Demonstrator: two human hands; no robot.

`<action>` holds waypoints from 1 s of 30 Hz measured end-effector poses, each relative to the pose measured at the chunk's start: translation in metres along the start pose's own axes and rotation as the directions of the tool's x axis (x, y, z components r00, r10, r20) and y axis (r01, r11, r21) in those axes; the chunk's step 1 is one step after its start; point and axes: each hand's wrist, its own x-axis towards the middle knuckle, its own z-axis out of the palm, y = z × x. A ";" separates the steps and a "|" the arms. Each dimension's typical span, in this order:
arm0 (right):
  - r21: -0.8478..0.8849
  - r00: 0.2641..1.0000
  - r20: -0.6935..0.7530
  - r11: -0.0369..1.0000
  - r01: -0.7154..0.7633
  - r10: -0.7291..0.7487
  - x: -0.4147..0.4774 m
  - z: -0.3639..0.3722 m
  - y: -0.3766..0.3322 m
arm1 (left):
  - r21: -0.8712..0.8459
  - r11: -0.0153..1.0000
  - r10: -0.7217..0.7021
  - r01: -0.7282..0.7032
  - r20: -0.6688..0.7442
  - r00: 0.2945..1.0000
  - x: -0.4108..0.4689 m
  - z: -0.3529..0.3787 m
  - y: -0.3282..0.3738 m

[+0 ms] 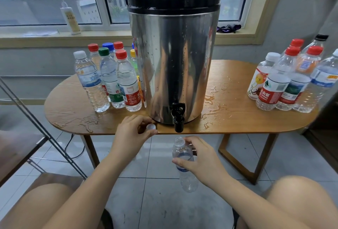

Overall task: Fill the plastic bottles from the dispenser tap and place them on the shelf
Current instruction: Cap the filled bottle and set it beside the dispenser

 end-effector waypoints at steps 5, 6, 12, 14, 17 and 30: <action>0.006 0.999 -0.030 1.000 -0.016 0.016 0.002 0.001 0.000 | -0.116 0.993 -0.002 -0.002 -0.034 0.999 0.000 -0.012 0.019; 0.006 0.999 -0.033 1.000 -0.016 0.016 0.003 0.001 0.000 | -0.155 0.988 0.001 -0.008 -0.043 0.999 0.000 -0.014 0.027; 0.019 0.999 -0.030 1.000 -0.022 0.022 0.004 0.003 -0.005 | -0.402 0.913 0.056 -0.066 -0.038 0.998 -0.004 -0.020 0.074; 0.030 0.999 -0.032 0.999 -0.021 0.021 0.005 0.004 -0.005 | -0.447 0.892 0.056 -0.065 -0.033 0.998 -0.002 -0.019 0.085; 0.044 0.999 -0.036 0.999 -0.023 0.025 0.005 0.004 -0.007 | -0.478 0.876 0.050 -0.064 -0.042 0.998 0.004 -0.018 0.095; 0.062 0.998 -0.061 0.998 -0.010 0.014 0.008 0.007 -0.003 | -0.590 0.796 -0.155 0.133 0.012 0.988 0.023 -0.014 0.111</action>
